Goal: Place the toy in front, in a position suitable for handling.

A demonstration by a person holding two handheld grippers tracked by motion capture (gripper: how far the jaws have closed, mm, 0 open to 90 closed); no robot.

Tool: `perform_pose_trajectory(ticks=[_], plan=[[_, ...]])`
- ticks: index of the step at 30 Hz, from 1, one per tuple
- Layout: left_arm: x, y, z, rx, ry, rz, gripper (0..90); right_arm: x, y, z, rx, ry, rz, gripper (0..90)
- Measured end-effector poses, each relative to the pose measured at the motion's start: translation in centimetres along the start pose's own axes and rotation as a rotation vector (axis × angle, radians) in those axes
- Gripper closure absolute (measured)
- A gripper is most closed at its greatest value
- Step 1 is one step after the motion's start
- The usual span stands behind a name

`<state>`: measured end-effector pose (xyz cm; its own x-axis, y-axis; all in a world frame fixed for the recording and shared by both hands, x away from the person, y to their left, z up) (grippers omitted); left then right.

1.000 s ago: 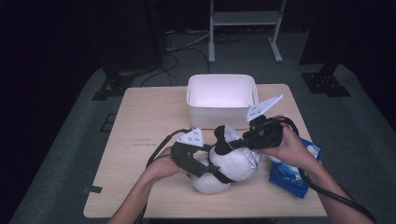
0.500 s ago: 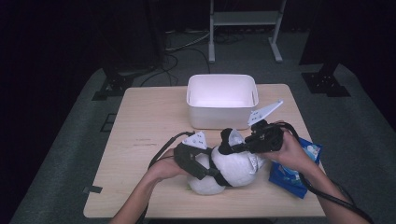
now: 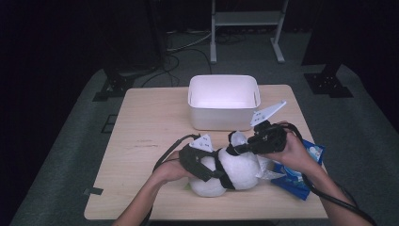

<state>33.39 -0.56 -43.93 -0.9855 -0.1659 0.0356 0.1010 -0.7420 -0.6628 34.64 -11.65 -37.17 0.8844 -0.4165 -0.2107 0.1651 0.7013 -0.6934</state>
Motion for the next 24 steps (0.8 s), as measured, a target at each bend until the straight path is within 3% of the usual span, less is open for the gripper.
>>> perform_pose_trajectory(ticks=[4,6,13,17,20,24], plan=[[0.0,0.3,0.2,0.003,0.002,-0.002,25.4,-1.2,1.5,0.3,-0.031,-0.026,0.040,82.9],[0.0,0.4,0.2,-0.002,0.003,-0.002,25.4,-1.3,2.0,0.2,-0.051,-0.041,0.035,82.8],[0.0,0.8,0.2,-0.002,0.006,-0.006,25.4,0.5,1.3,-1.7,-0.086,-0.013,-0.030,82.4],[0.1,0.8,0.5,-0.007,0.019,-0.008,25.3,1.1,1.2,-2.9,-0.070,0.030,-0.013,82.7],[0.2,0.3,0.5,-0.015,0.027,0.001,23.0,1.4,1.5,-3.5,-0.075,0.030,-0.016,82.9],[0.1,-0.4,0.4,-0.015,0.006,0.009,18.7,1.5,1.6,-3.8,-0.081,0.040,-0.018,83.2]])
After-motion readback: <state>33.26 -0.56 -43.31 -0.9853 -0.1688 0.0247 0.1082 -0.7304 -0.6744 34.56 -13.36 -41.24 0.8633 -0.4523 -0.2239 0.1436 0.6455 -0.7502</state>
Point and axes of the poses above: each handheld gripper's, and its own axes: y roughly forward along the jaws, z roughly out of its top, x roughly to its right, the point moved 9 cm from there along y, roughly forward along the jaws, and after that the axes turned 3 degrees about y, right-handed, at the moved point
